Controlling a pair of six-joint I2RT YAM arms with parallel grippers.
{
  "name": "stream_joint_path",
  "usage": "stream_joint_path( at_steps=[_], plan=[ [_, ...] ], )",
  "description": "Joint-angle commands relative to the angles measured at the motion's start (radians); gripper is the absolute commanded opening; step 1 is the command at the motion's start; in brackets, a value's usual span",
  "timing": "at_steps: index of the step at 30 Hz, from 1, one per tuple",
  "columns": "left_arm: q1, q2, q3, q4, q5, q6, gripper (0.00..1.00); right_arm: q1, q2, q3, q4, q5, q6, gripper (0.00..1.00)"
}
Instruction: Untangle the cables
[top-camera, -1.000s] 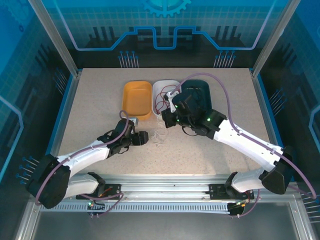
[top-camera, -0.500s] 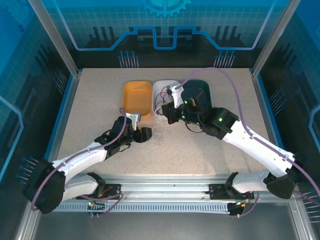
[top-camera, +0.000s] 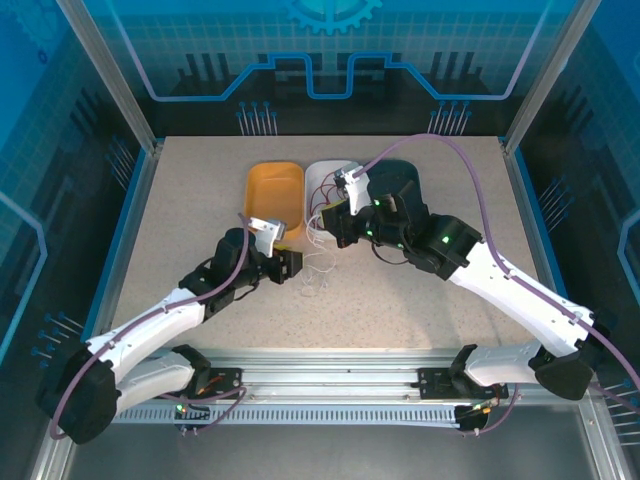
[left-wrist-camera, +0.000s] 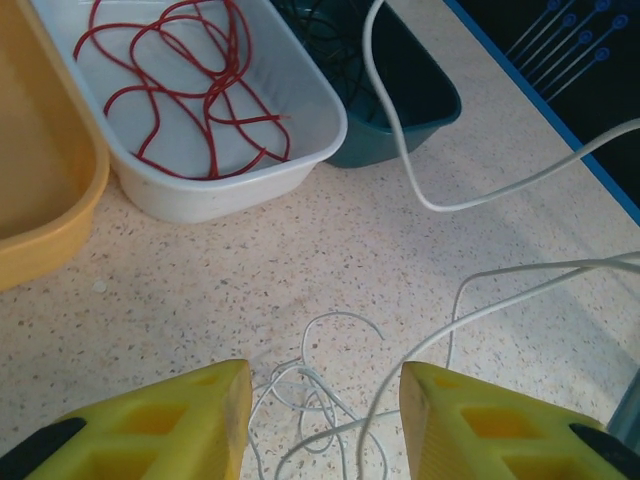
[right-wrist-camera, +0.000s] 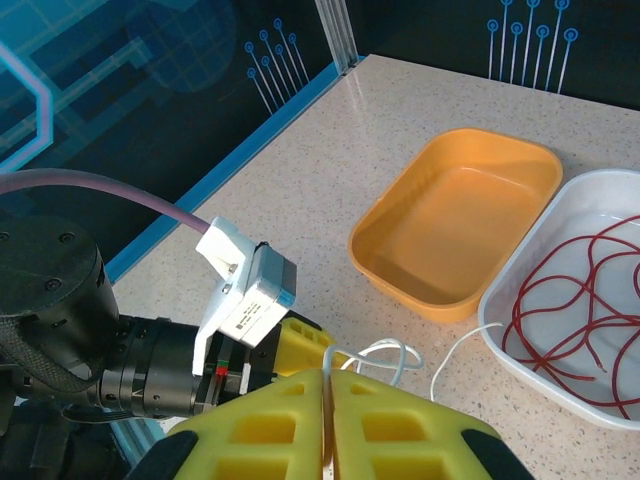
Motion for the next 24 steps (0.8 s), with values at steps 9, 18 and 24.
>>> stream_joint_path(
  at_steps=[9,18,24],
  plan=[
    [-0.014,0.093,0.046,0.013,0.085,0.045,0.44,-0.018,0.006,0.036,0.039,-0.031,0.004,0.09],
    [-0.018,0.158,0.061,0.036,0.085,0.02,0.22,-0.03,-0.005,0.021,0.035,-0.021,0.011,0.1],
    [-0.02,0.135,0.051,0.003,-0.049,-0.02,0.0,-0.042,-0.043,-0.044,-0.023,0.106,0.034,0.12]
  ],
)
